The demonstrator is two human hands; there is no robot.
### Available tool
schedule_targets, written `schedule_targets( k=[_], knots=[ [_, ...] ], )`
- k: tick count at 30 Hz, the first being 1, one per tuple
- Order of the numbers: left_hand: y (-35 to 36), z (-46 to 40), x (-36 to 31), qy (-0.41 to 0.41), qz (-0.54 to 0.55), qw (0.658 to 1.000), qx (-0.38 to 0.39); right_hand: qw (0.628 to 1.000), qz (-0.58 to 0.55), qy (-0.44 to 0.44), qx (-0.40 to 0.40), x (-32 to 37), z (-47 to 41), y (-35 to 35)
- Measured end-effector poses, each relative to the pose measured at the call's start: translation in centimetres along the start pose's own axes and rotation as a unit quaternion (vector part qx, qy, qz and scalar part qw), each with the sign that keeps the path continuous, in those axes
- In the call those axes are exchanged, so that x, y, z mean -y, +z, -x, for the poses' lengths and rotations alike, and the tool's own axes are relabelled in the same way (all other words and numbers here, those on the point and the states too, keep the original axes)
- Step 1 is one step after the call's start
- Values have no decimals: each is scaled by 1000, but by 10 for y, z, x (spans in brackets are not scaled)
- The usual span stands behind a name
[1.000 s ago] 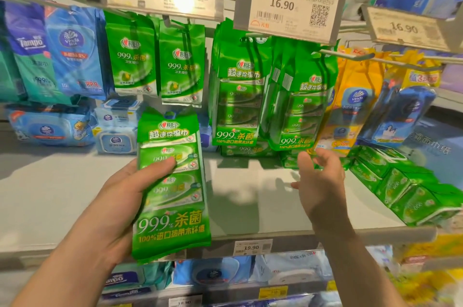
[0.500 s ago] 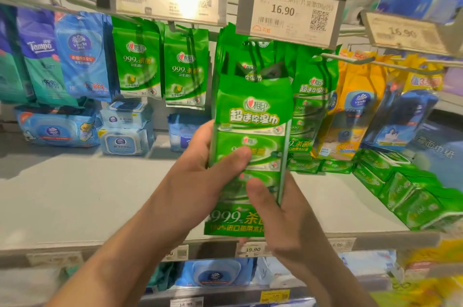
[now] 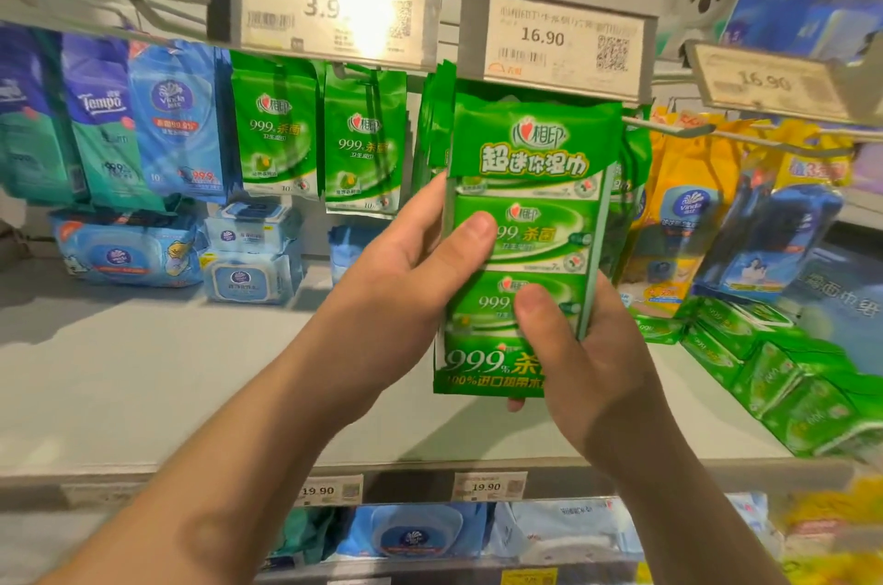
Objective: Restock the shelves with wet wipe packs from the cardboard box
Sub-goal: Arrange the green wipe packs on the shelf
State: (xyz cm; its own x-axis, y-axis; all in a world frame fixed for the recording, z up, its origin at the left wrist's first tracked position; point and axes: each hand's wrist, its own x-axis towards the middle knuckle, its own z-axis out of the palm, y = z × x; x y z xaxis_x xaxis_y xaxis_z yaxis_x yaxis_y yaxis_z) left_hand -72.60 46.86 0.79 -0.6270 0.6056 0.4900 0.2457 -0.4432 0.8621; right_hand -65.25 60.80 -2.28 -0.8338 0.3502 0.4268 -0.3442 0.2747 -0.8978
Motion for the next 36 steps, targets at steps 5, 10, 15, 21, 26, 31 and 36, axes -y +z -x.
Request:
schedule_targets(
  k=[5,10,15,21,26,31,36],
  knots=[
    [-2,-7,8,-6,3,1000,-22,1000,22,13,-15,-7,-9,3],
    [-8,-5,20,-52,4,998,-28,999,-5,44,-6,-23,-12,6],
    [-22,11,49,-99,-51,993,-29,996,-50,79,-4,-46,-15,6],
    [-37,16,71,-101,-164,979,-73,996,-39,82,-9,-67,-20,10],
    [-40,-1,69,-116,-163,976,-90,997,-5,76,-14,-67,-37,18],
    [-41,-9,73,-134,-155,973,-103,997,15,80,-12,-70,-46,20],
    [-39,-8,75,-152,-151,970,-116,995,6,100,4,-72,-46,17]
  ],
)
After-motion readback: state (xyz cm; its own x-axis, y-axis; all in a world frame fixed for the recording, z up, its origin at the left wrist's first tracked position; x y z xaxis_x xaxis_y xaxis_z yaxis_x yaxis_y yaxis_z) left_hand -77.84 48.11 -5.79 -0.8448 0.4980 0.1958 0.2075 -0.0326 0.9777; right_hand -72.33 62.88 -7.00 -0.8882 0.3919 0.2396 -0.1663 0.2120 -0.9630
